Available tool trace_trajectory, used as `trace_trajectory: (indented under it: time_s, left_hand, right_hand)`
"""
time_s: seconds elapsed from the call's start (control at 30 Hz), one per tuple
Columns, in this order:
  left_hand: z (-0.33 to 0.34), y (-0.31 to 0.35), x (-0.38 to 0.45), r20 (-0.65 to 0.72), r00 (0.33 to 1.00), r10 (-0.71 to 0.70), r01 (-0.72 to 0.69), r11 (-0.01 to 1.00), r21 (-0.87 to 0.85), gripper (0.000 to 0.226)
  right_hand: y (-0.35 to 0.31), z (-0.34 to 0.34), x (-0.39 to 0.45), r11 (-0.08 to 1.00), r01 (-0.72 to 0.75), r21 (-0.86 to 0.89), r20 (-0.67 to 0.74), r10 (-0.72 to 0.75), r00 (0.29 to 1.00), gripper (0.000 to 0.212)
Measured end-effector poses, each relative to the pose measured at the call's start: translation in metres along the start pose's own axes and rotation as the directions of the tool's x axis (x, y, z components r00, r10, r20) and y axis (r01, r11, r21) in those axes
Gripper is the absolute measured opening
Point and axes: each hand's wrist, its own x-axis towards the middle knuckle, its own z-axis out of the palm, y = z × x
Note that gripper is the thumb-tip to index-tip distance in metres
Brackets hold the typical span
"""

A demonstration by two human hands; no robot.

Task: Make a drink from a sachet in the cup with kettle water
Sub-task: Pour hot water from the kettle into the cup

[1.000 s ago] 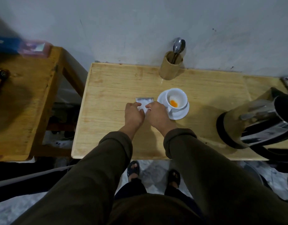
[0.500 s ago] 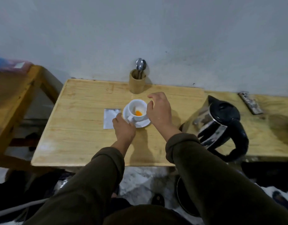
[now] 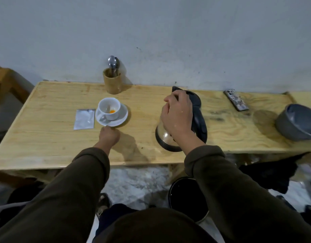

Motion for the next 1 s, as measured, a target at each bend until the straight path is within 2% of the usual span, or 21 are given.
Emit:
trace_trajectory:
  time_s: [0.13, 0.3, 0.37, 0.43, 0.5, 0.6, 0.87, 1.0]
  left_hand:
    - [0.002, -0.005, 0.002, 0.032, 0.999, -0.008, 0.007, 0.999, 0.034, 0.045]
    - [0.004, -0.002, 0.002, 0.054, 0.998, -0.007, 0.002, 0.995, 0.099, 0.05]
    - [0.007, 0.0, 0.002, 0.056, 0.998, 0.014, -0.02, 0.994, 0.108, 0.051]
    - [0.01, 0.001, 0.003, 0.054, 0.998, 0.026, -0.031, 0.993, 0.112, 0.05]
    - [0.011, 0.001, 0.003, 0.053, 0.998, 0.02, -0.026, 0.993, 0.111, 0.051]
    - [0.01, 0.0, 0.002, 0.055, 0.998, 0.008, -0.013, 0.996, 0.085, 0.052]
    - [-0.001, -0.003, 0.005, 0.093, 0.995, 0.036, -0.041, 0.998, 0.049, 0.038]
    - [-0.008, -0.005, 0.008, 0.087, 0.996, 0.028, -0.03, 0.999, 0.021, 0.038]
  right_hand:
    - [0.015, -0.019, -0.009, 0.997, -0.039, -0.065, 0.029, 0.041, 0.999, 0.027]
    - [0.027, -0.032, -0.025, 0.971, -0.219, -0.093, 0.027, 0.223, 0.975, 0.051]
    - [0.035, -0.034, -0.034, 0.921, -0.388, -0.041, 0.048, 0.39, 0.92, 0.055]
    - [0.043, -0.037, -0.041, 0.818, -0.562, 0.123, 0.091, 0.554, 0.827, 0.046]
    - [0.048, -0.039, -0.042, 0.736, -0.631, 0.246, 0.142, 0.617, 0.774, 0.035]
    - [0.049, -0.04, -0.039, 0.705, -0.643, 0.299, 0.146, 0.632, 0.761, 0.032]
    - [0.034, -0.033, -0.027, 0.79, -0.566, 0.238, 0.047, 0.572, 0.819, 0.028]
    - [0.022, -0.032, -0.012, 0.805, -0.528, 0.269, 0.031, 0.541, 0.84, 0.026]
